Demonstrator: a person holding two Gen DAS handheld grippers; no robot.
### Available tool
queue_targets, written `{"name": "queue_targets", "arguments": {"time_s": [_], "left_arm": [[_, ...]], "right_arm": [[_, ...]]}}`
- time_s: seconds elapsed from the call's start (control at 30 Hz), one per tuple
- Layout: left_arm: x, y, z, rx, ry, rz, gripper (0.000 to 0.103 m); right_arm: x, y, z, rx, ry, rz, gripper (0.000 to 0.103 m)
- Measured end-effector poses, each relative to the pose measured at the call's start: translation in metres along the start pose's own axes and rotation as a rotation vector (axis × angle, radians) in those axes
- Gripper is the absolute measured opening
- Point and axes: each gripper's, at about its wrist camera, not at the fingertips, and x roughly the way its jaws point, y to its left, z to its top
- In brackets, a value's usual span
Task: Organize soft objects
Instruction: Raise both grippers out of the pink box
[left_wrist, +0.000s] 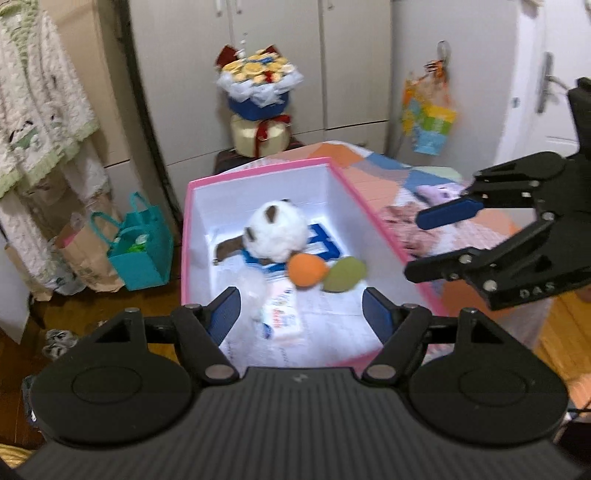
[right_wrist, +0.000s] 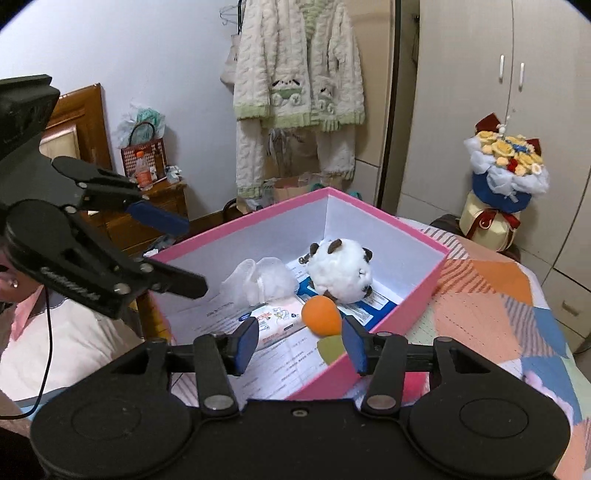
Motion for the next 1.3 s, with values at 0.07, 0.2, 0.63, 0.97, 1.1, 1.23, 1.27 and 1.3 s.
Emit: {"name": "queue_targets", "arguments": {"time_s": [0.07, 0.2, 0.63, 0.97, 1.1, 1.23, 1.27, 1.3], "left_arm": [[-0.011, -0.009, -0.002, 0.021, -0.015, -0.004, 0.073], [-0.029, -0.027, -0.007, 0.063, -0.040, 0.002, 0.073], [-0.055, -0.058, -0.019, 0.099, -0.029, -0.044, 0.075], [-0.050, -0.109, -0.022, 0.206, -0.003, -0.135, 0.077], [-0.031, -0.135, -0.019, 0.241, 0.022, -0.197, 0.077], [-0.004, -0.156, -0.018, 0.236, 0.024, -0.215, 0.077], [0.001, -0.162, -0.017, 0.238, 0.011, -0.206, 0.077], [0.006, -0.167, -0.017, 0.236, -0.005, -0.192, 0.077]], "right_arm": [[-0.014, 0.003, -0.003, 0.006, -0.013, -0.007, 0.057], [-0.041, 0.009, -0.011, 0.002, -0.048, -0.022, 0.064], [-0.094, 0.012, -0.046, 0.021, -0.059, -0.075, 0.075], [-0.126, 0.005, -0.082, 0.022, -0.043, -0.133, 0.081], [-0.133, -0.010, -0.099, 0.087, -0.073, -0.140, 0.082], [-0.136, -0.032, -0.112, 0.146, -0.088, -0.143, 0.082], [-0.137, -0.037, -0.114, 0.151, -0.095, -0.145, 0.082], [-0.138, -0.042, -0.116, 0.155, -0.103, -0.147, 0.083]]}}
